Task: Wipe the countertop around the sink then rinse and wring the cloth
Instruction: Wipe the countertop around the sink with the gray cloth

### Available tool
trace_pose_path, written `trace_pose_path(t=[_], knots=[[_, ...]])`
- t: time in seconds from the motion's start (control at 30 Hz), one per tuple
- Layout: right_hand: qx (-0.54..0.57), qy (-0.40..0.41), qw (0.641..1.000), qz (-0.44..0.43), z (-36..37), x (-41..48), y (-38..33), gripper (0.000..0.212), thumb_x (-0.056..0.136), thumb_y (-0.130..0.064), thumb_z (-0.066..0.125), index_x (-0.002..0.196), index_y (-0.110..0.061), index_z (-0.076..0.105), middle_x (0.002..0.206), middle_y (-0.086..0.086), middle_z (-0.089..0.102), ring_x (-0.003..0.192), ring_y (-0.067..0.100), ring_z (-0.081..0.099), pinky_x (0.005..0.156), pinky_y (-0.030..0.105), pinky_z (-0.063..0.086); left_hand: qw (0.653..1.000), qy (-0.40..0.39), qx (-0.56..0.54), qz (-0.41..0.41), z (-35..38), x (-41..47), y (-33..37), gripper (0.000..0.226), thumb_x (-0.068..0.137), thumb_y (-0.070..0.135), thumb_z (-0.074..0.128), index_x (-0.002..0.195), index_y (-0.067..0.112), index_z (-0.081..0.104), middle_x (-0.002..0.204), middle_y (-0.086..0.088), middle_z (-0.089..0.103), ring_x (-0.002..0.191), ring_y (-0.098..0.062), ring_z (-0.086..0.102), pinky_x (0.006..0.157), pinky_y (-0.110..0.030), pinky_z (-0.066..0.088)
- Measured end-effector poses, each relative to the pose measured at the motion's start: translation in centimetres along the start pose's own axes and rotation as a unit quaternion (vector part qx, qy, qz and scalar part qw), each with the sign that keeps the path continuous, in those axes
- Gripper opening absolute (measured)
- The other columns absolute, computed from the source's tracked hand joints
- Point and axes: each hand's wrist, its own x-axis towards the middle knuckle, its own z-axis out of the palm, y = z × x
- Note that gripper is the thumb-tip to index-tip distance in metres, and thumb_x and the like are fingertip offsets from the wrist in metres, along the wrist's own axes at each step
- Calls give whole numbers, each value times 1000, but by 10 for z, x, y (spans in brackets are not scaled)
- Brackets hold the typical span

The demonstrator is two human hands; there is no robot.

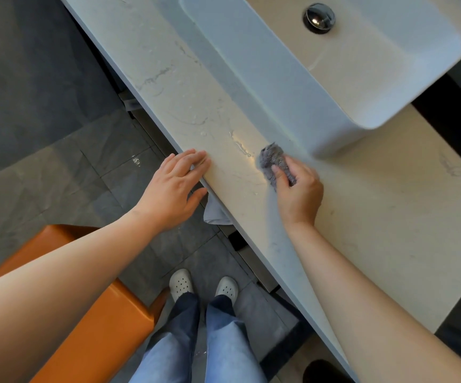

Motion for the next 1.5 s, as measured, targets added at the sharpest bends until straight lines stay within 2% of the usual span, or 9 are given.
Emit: trace_pose_path(t=[0.27, 0.4, 0.47, 0.53, 0.6, 0.7, 0.83, 1.07, 1.5], knots=[[17, -65, 996, -59, 1, -80, -25, 32, 80, -19, 74, 111, -12, 71, 109, 2, 71, 100, 18, 63, 89, 28, 50, 998, -34, 30, 39, -13, 6, -15, 57, 91, 41, 34, 142, 17, 42, 144, -3, 42, 134, -24, 36, 114, -45, 22], [113, -150, 982, 13, -15, -88, -37, 32, 79, -21, 75, 110, -18, 71, 104, -11, 69, 100, 10, 64, 90, 35, 53, 998, -31, 31, 48, -15, 7, -14, 55, 91, 38, 44, 141, 15, 43, 144, -5, 42, 132, -26, 38, 113, -43, 23], [150, -170, 974, 31, -25, -82, -41, 32, 79, -31, 73, 109, -20, 71, 102, -11, 70, 96, 8, 65, 87, 35, 54, 998, -26, 28, 50, -13, 6, -14, 54, 92, 34, 51, 141, 14, 43, 144, -6, 42, 132, -26, 38, 114, -45, 25], [150, -136, 979, 23, -33, -64, -40, 34, 79, -36, 70, 109, -19, 71, 95, -10, 70, 88, 1, 64, 80, 26, 54, 998, -23, 22, 49, -11, 5, -14, 55, 91, 32, 56, 141, 13, 43, 144, -6, 42, 132, -27, 38, 112, -49, 28], [122, -48, 991, 19, -36, -33, -33, 28, 82, -29, 70, 108, -17, 71, 87, -9, 68, 77, -4, 59, 72, 16, 47, 999, -22, 20, 45, -9, 4, -14, 55, 91, 33, 55, 141, 13, 43, 144, -5, 41, 132, -26, 37, 111, -50, 29], [60, 29, 997, 39, -26, 14, -17, 29, 86, -25, 65, 109, -10, 70, 99, 5, 70, 90, 16, 63, 79, 23, 46, 999, -20, 16, 38, -9, 4, -13, 55, 92, 38, 48, 141, 14, 43, 144, -4, 41, 132, -25, 37, 110, -49, 30], [3, -9, 999, 44, -2, 30, -1, 36, 88, -26, 62, 121, -12, 64, 114, 8, 67, 105, 24, 59, 87, 22, 40, 999, -28, 9, 36, -10, 5, -12, 61, 90, 46, 34, 141, 14, 43, 144, -4, 41, 133, -24, 36, 111, -47, 30], [-11, 50, 998, 39, 14, 32, -2, 33, 89, -24, 61, 119, -10, 66, 113, 9, 66, 104, 27, 58, 81, 16, 33, 999, -23, -2, 39, -6, 4, -12, 62, 90, 45, 32, 143, 14, 41, 145, -5, 40, 136, -25, 33, 111, -49, 29], [-30, 57, 998, 4, 25, 37, -9, 35, 89, -25, 62, 122, -13, 64, 118, 4, 67, 108, 25, 59, 89, 25, 40, 999, -28, -13, 40, -4, 2, -13, 60, 92, 46, 32, 144, 16, 39, 147, -2, 38, 139, -23, 30, 115, -47, 21]])
